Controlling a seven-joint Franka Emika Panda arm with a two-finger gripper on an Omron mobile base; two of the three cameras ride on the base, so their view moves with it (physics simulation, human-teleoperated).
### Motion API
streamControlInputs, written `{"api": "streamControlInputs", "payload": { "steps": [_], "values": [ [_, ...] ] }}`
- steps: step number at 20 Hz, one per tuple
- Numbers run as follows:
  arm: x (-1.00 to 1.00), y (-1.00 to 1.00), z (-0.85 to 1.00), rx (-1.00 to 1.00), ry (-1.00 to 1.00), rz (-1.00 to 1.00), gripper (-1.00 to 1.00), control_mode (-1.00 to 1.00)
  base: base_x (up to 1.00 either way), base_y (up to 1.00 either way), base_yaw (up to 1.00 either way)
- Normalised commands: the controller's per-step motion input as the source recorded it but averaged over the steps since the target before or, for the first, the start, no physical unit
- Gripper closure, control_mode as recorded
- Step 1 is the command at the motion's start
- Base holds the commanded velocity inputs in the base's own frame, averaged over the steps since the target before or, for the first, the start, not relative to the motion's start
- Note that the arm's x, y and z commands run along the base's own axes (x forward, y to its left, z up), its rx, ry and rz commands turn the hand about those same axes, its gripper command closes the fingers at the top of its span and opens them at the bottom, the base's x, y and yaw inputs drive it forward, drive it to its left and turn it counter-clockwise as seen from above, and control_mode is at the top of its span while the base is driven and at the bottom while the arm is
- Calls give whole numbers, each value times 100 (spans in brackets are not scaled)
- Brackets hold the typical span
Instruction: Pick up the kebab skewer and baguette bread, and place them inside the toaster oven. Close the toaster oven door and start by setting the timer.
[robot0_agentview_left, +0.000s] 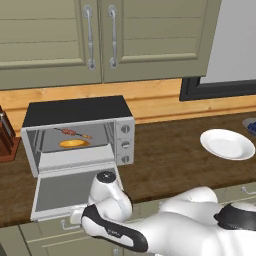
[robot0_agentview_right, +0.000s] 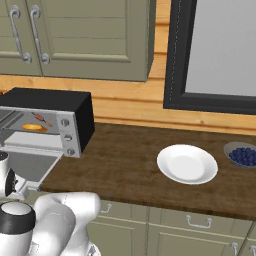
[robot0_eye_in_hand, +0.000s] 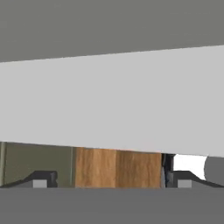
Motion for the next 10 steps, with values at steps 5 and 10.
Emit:
{"api": "streamControlInputs", "payload": {
  "steps": [5,10],
  "values": [
    [49,0,-1,-2,-5,0,-100,-100,0,0,0],
    [41,-3,0,-1,-8,0,-100,-100,0,0,0]
  ]
}}
